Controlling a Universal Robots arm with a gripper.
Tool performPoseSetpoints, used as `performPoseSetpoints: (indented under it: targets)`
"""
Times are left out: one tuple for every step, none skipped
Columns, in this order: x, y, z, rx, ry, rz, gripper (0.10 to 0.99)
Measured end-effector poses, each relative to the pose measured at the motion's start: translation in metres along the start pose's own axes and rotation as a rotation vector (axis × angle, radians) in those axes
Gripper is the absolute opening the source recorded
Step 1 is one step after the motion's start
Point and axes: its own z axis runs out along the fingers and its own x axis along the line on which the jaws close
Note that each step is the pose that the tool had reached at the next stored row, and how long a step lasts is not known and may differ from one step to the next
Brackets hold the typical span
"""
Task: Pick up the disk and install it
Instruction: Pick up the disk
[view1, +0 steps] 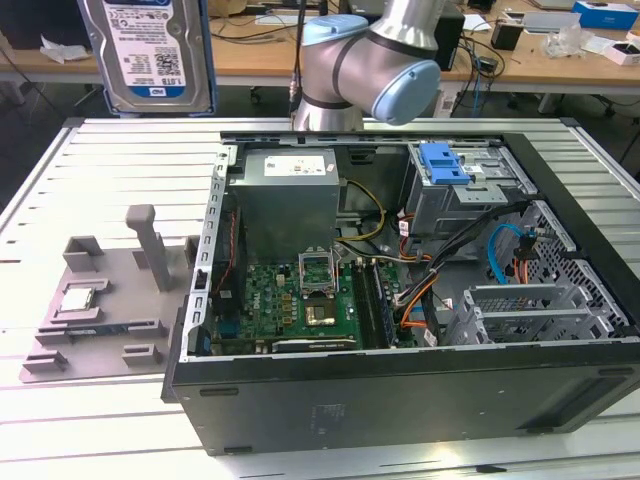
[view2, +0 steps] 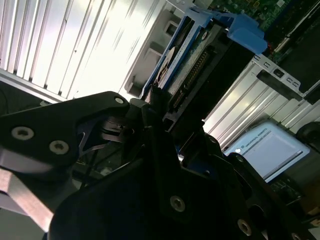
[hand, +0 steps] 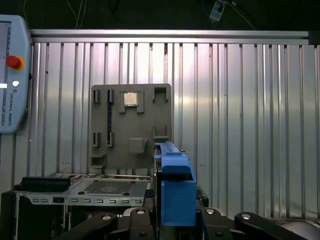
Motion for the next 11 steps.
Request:
performPoseSetpoints:
  targets:
    - [0.0000, -0.0038, -0.0002, 0.000, -0.0001, 0.000, 0.365]
    - [0.0001, -0.0068, -0.0003, 0.000, -0.0001, 0.000, 0.365]
    - [0.0001, -0.0111, -0.0006, 0.000, 0.0000, 0.000, 0.365]
    - [0.0002, -0.0144, -0.0008, 0.000, -0.0001, 0.000, 0.365]
    - [0.0002, -0.0174, -0.0010, 0.000, -0.0001, 0.000, 0.365]
    - [0.0003, -0.0230, -0.0014, 0.000, 0.0000, 0.000, 0.365]
    - [0.0004, -0.0295, -0.0018, 0.000, 0.0000, 0.000, 0.365]
    - [0.0005, -0.0345, -0.0020, 0.000, -0.0001, 0.000, 0.365]
    - [0.0005, -0.0376, -0.0022, 0.000, 0.0000, 0.000, 0.365]
    - [0.0005, -0.0415, -0.0024, 0.000, -0.0001, 0.000, 0.365]
    - [0.0006, -0.0443, -0.0026, 0.000, 0.0000, 0.000, 0.365]
